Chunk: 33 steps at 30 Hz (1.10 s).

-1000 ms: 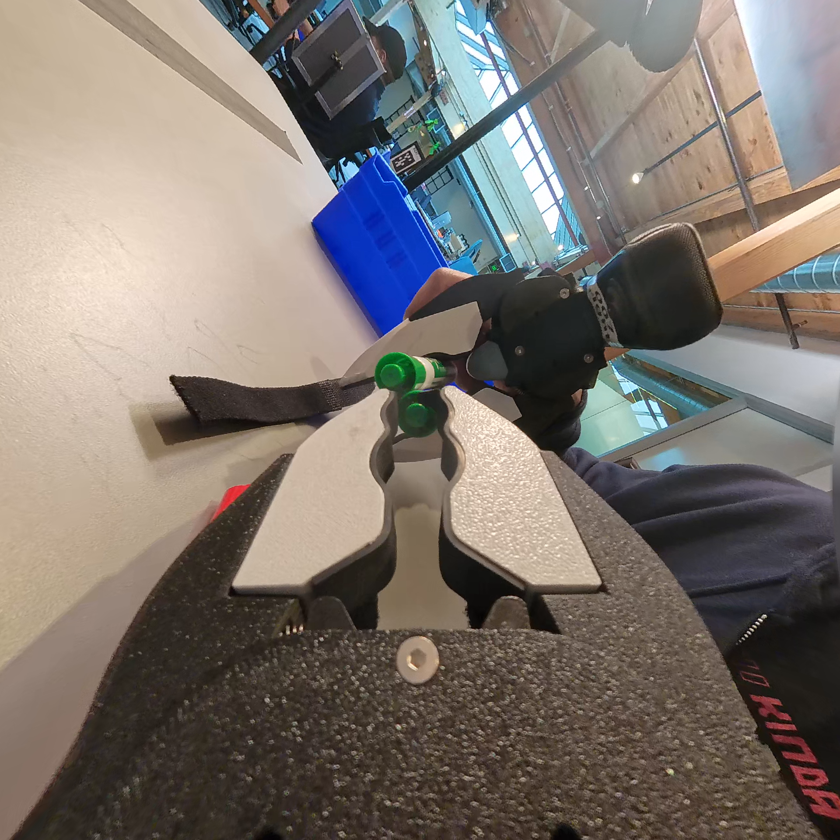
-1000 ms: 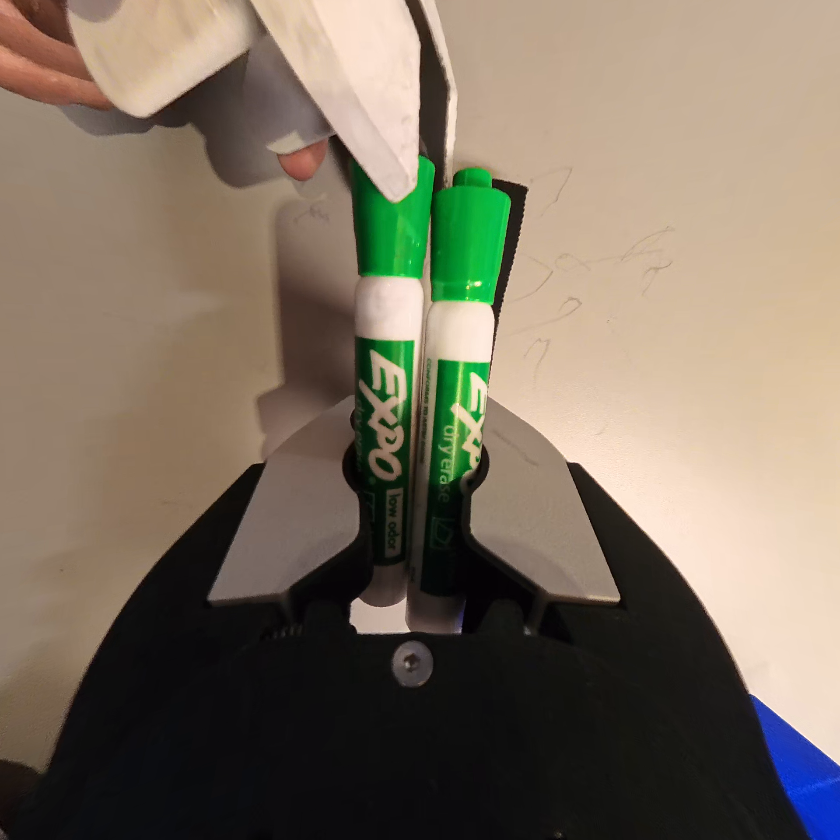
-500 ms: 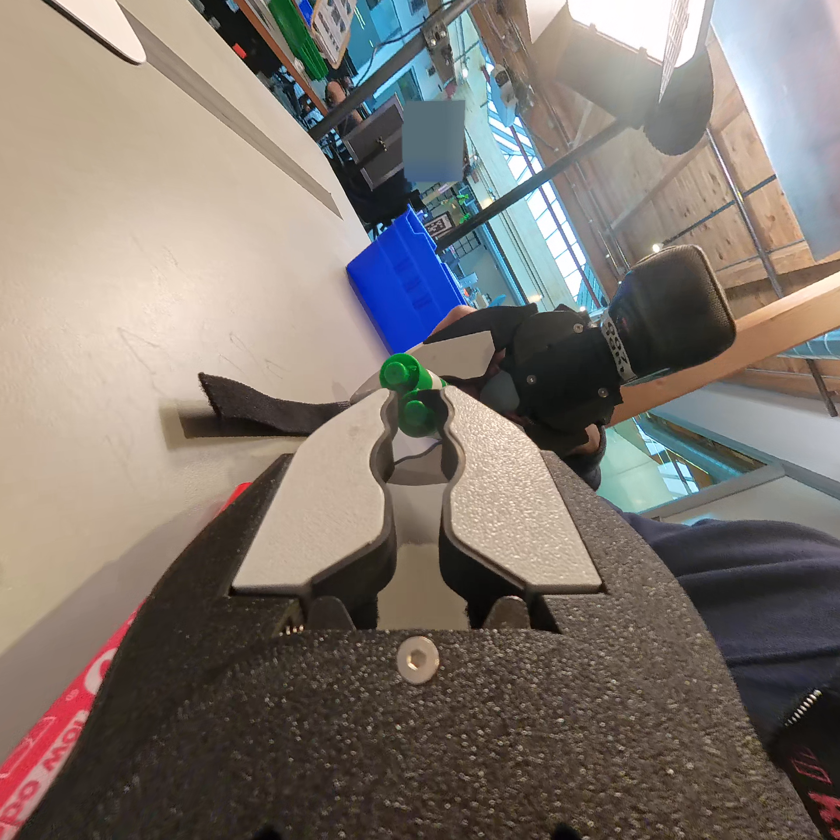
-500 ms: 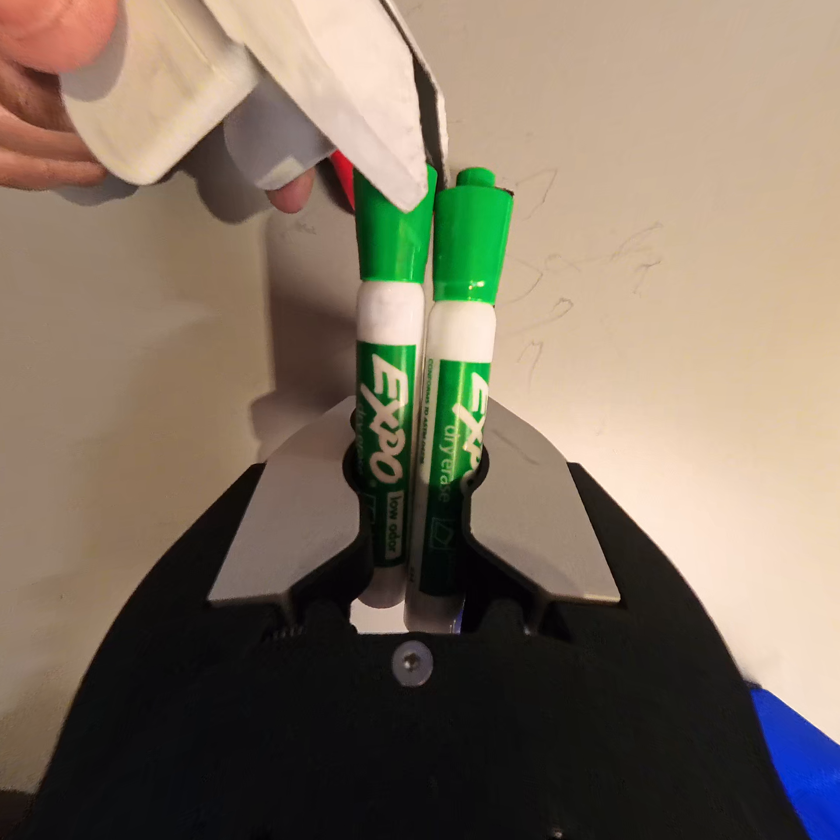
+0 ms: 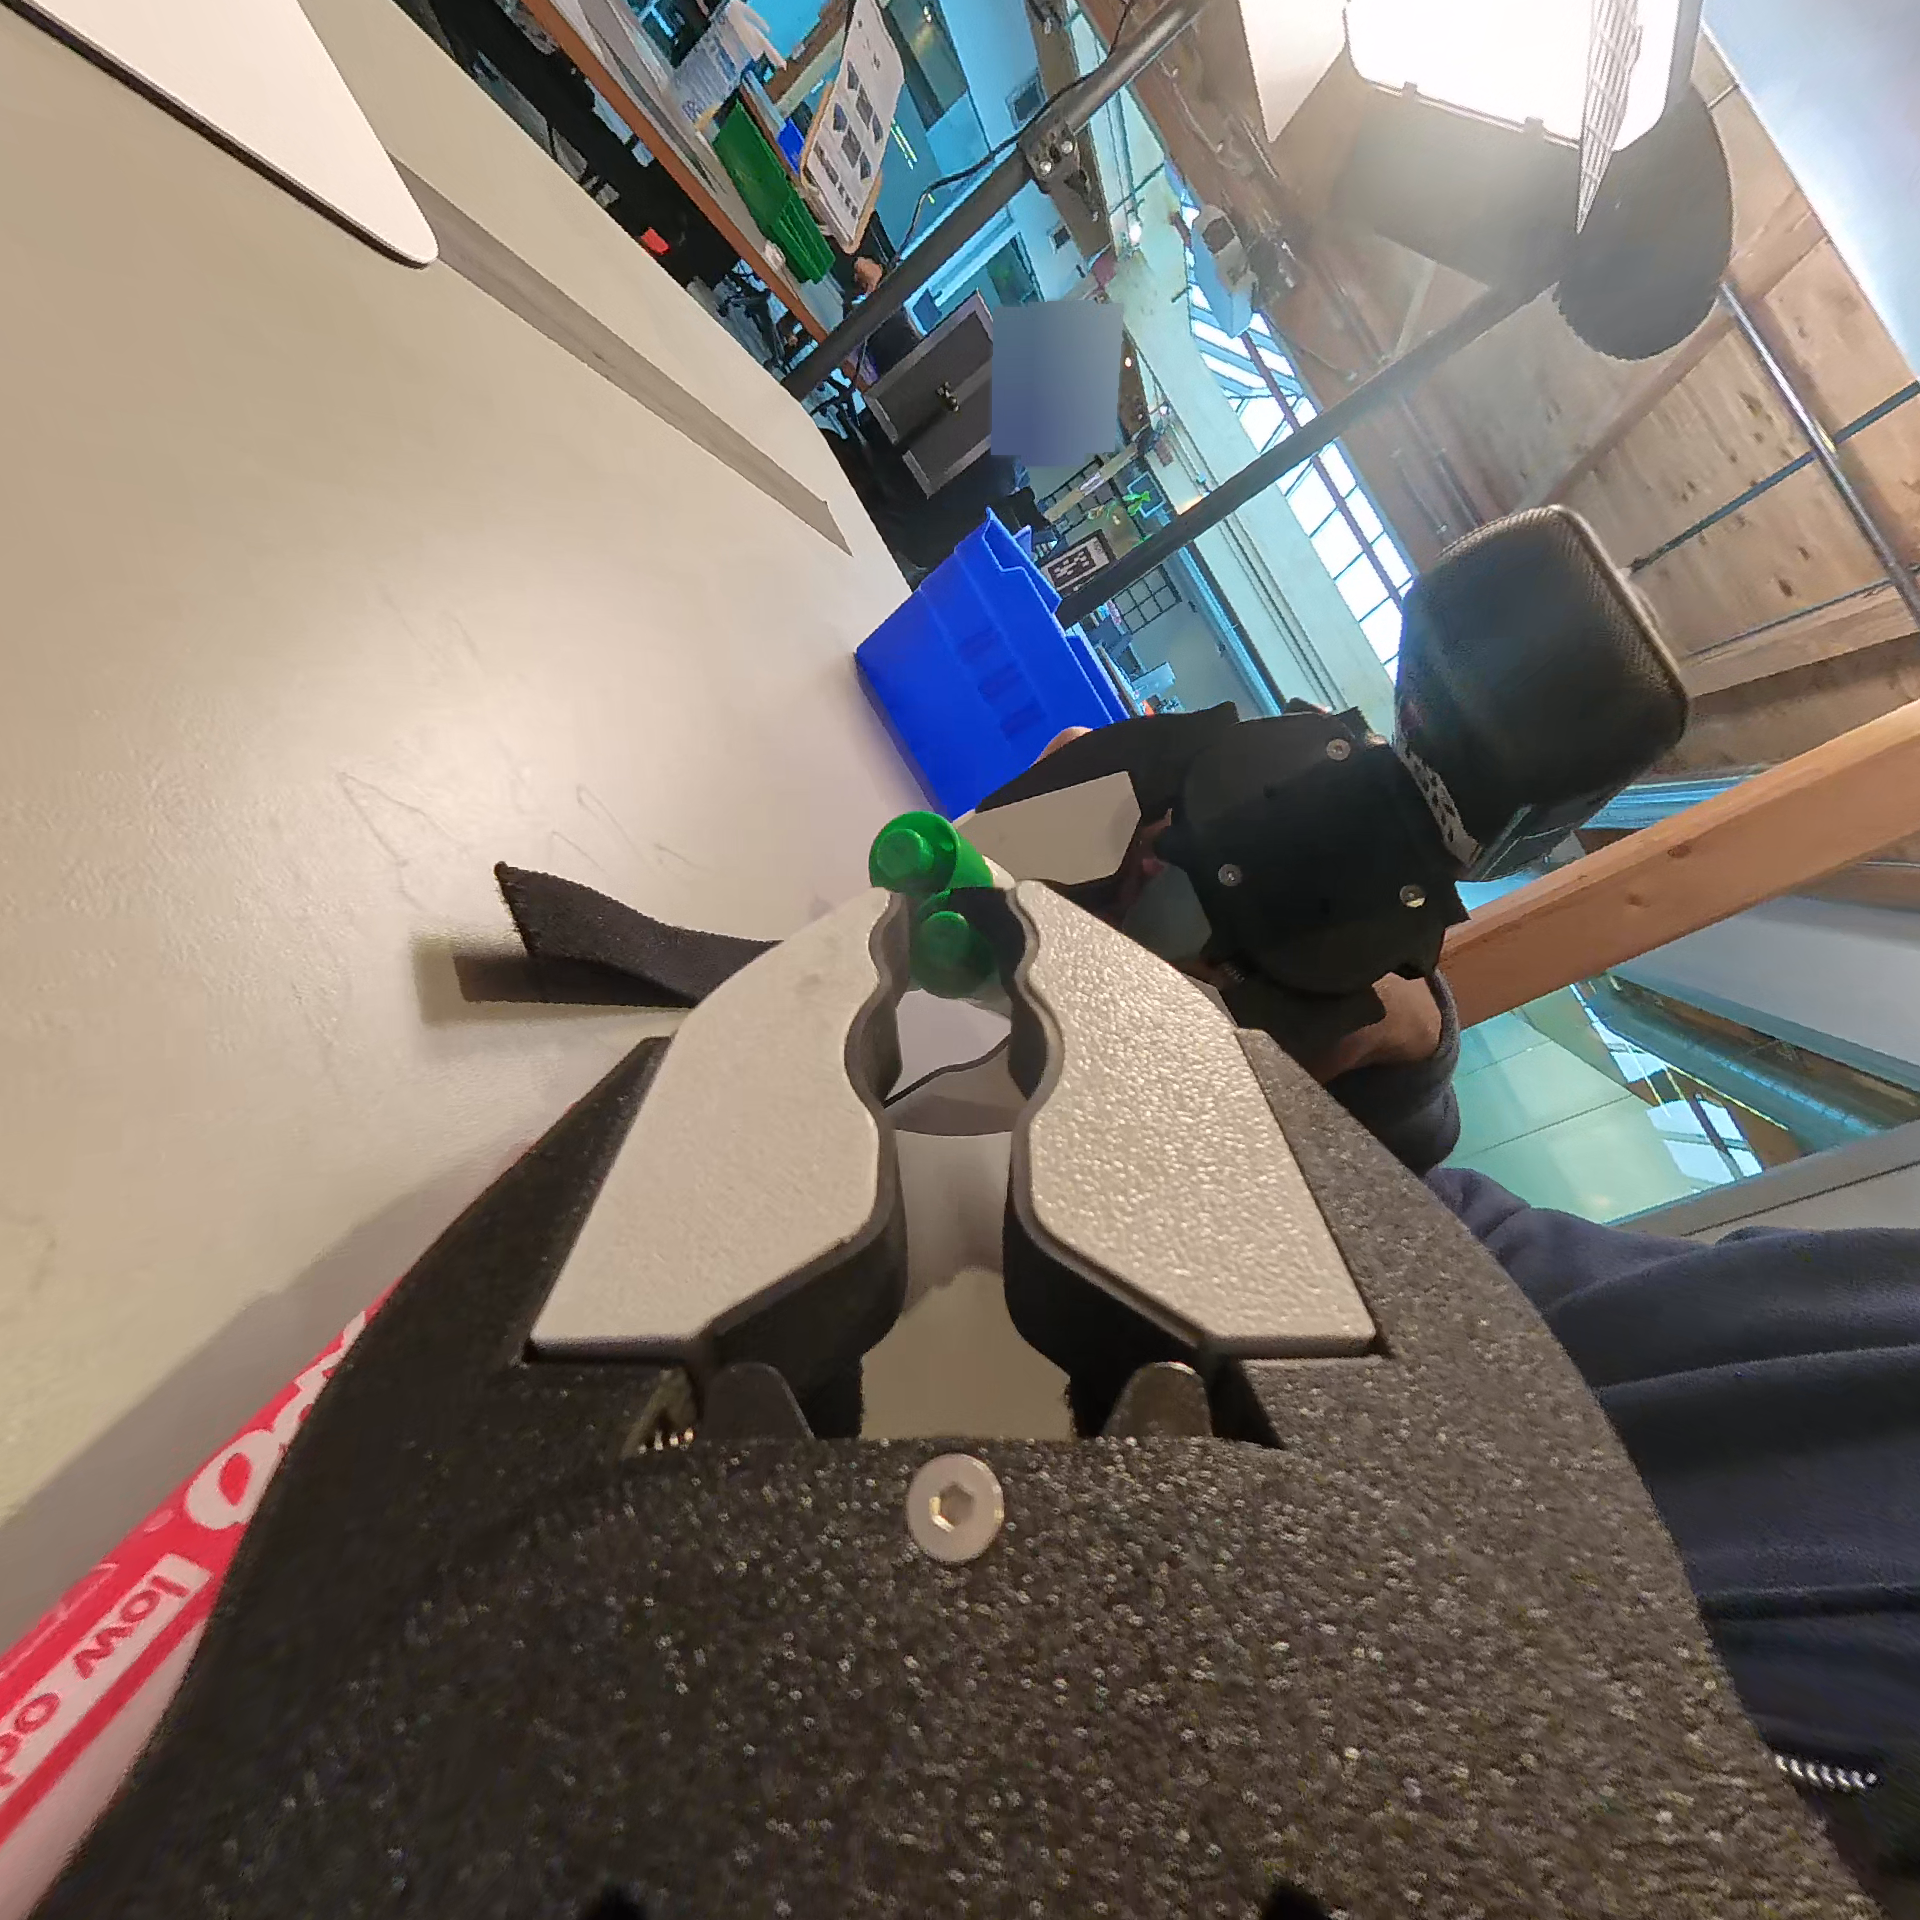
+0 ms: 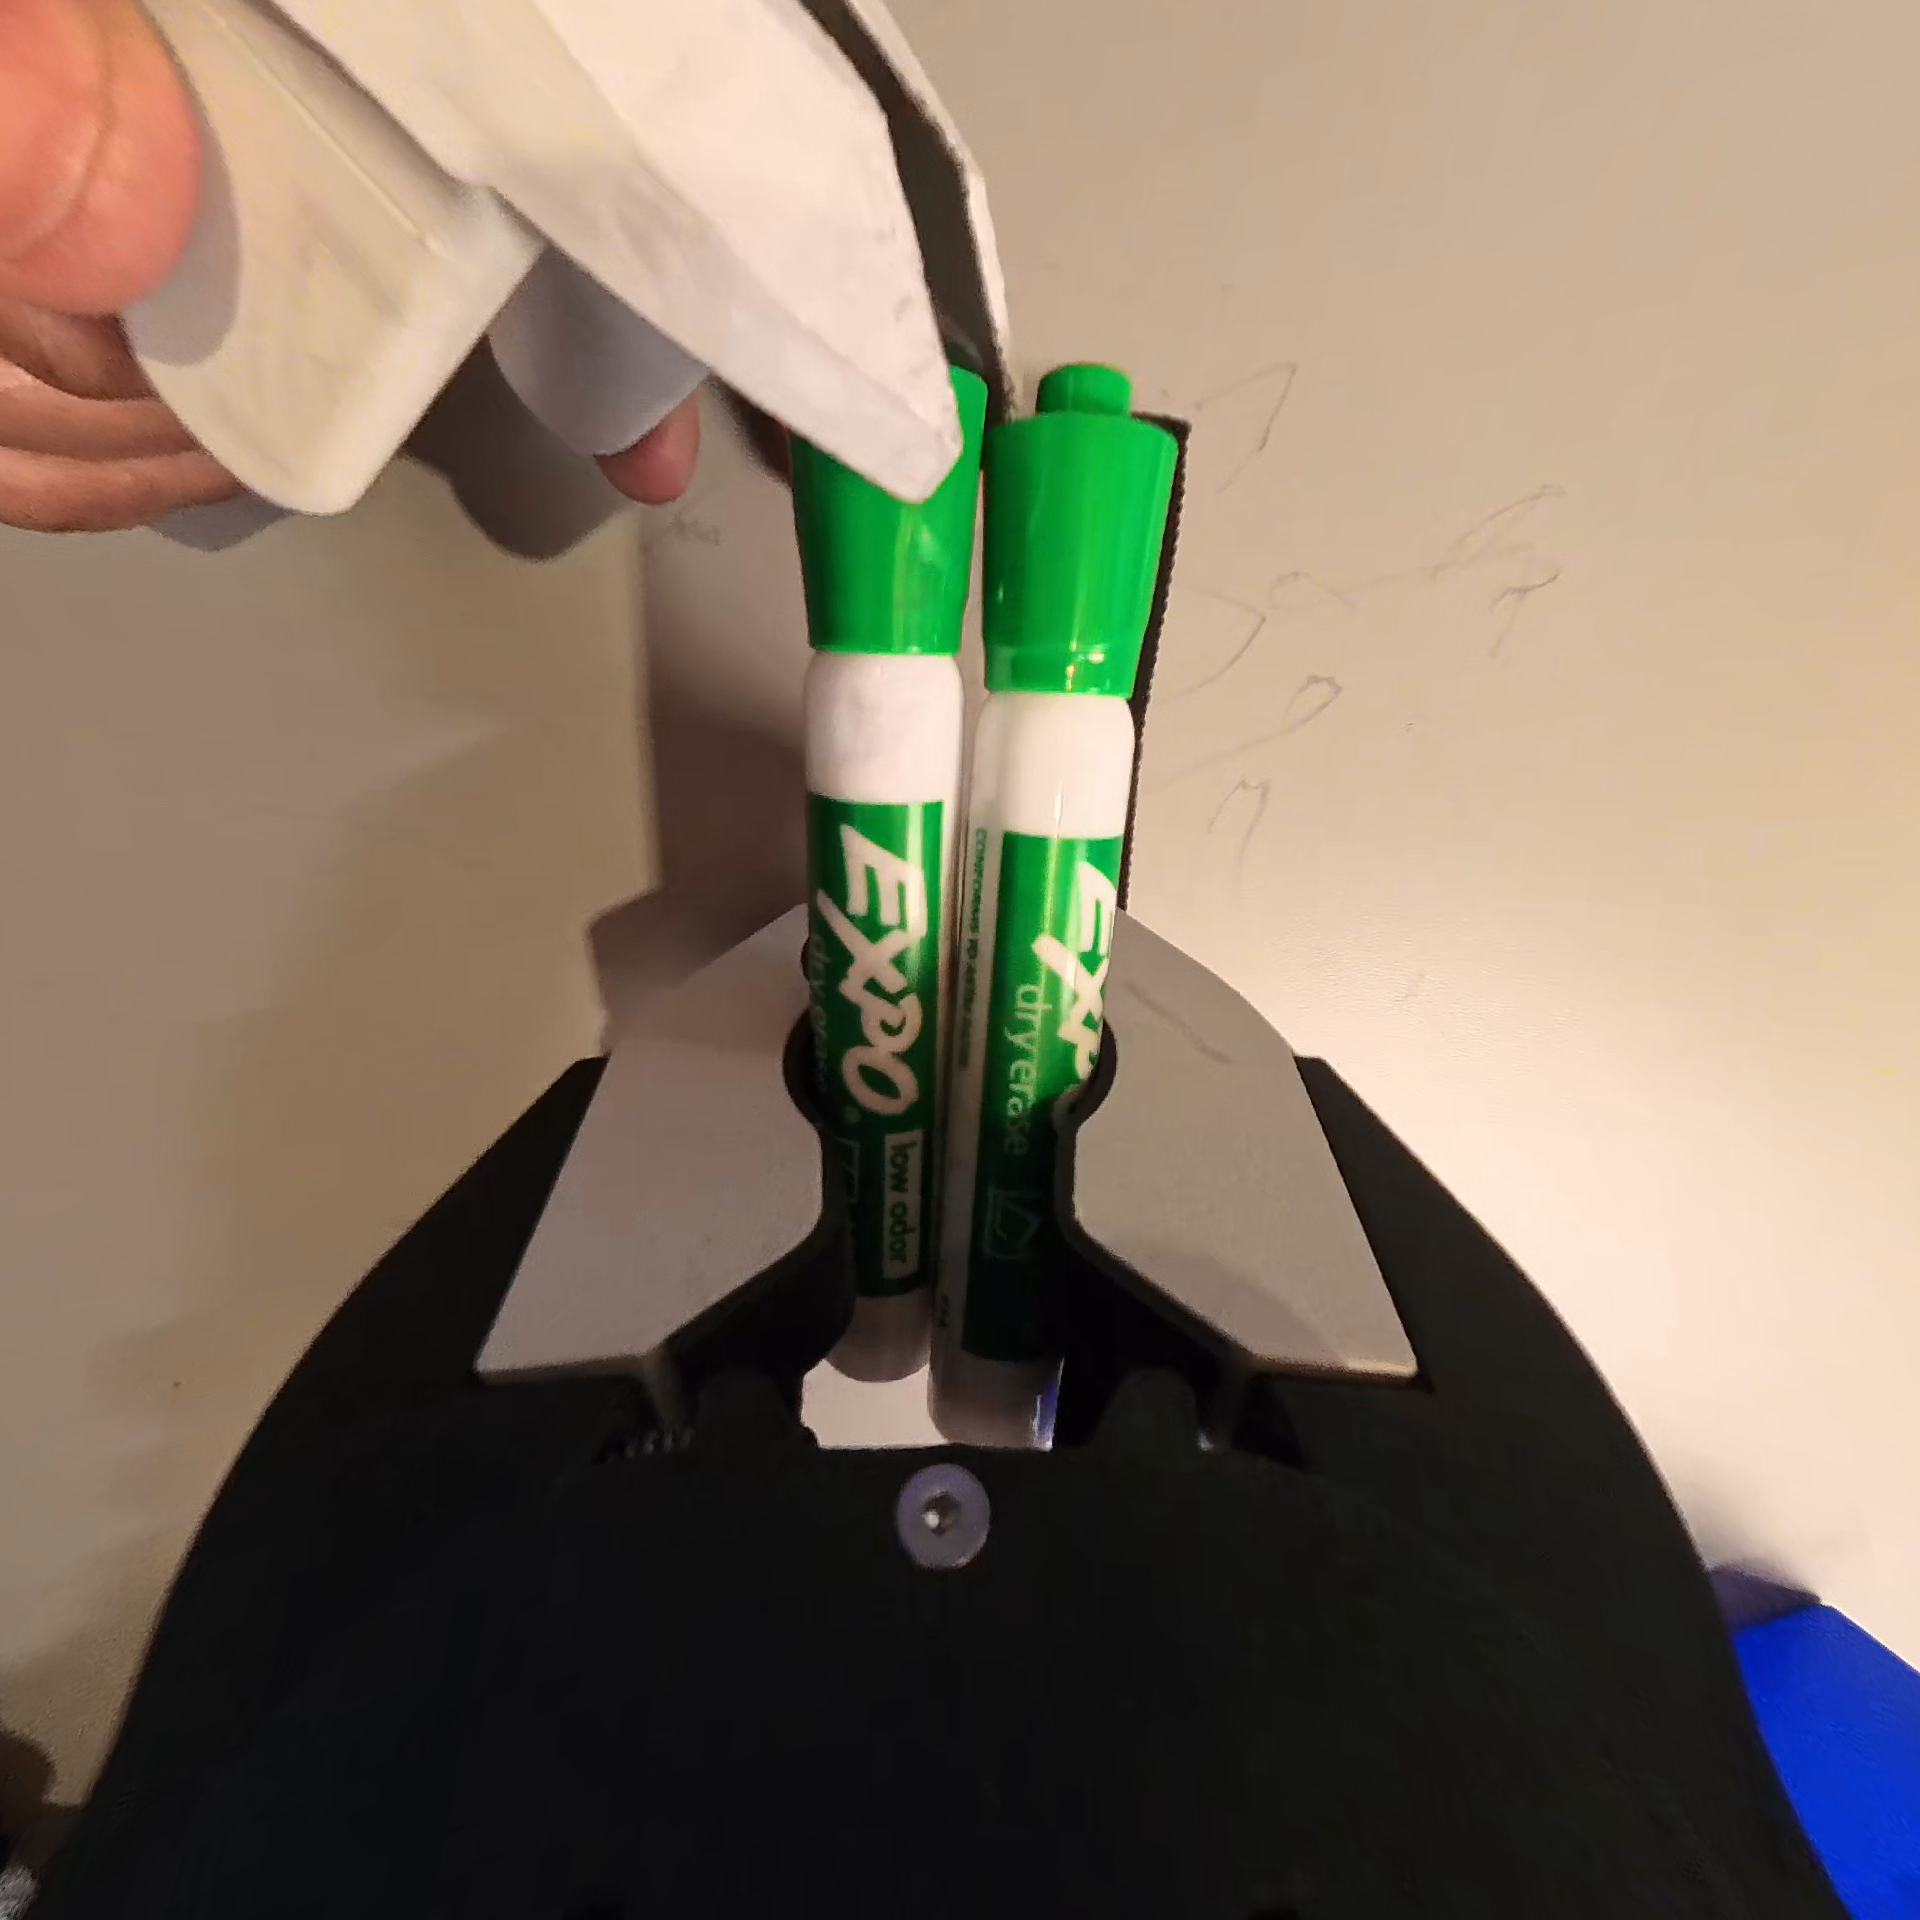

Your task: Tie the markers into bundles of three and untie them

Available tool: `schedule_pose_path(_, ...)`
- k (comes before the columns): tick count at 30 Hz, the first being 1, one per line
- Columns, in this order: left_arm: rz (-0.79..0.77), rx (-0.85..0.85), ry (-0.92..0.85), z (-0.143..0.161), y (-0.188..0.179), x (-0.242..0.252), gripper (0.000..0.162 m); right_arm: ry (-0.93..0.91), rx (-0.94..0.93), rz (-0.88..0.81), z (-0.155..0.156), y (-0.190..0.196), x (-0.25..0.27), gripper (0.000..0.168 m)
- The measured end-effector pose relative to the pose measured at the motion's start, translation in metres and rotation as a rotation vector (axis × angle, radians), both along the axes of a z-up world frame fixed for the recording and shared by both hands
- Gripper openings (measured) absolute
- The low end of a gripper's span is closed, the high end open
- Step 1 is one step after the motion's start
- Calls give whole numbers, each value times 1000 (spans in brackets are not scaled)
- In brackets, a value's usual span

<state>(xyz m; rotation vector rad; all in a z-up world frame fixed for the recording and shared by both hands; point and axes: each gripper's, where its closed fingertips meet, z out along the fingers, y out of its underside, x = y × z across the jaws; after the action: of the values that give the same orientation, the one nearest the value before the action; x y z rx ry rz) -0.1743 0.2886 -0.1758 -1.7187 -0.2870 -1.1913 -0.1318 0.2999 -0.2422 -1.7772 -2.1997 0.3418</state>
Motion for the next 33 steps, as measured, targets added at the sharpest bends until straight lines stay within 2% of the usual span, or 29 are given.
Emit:
schedule_pose_path(21,10,8,23,0,0,2,17,-14,3,7,0,-1,2,41)
schedule_pose_path(26,-107,25,15,11,-1,3,17,18,-54,17,7,-3,3,41)
schedule_pose_path(28,-176,90,55,25,-5,0,17,18,-70,39,10,-6,5,42)
schedule_pose_path(33,-263,261,327,41,-15,-21,25,7,-63,90,13,-10,10,42)
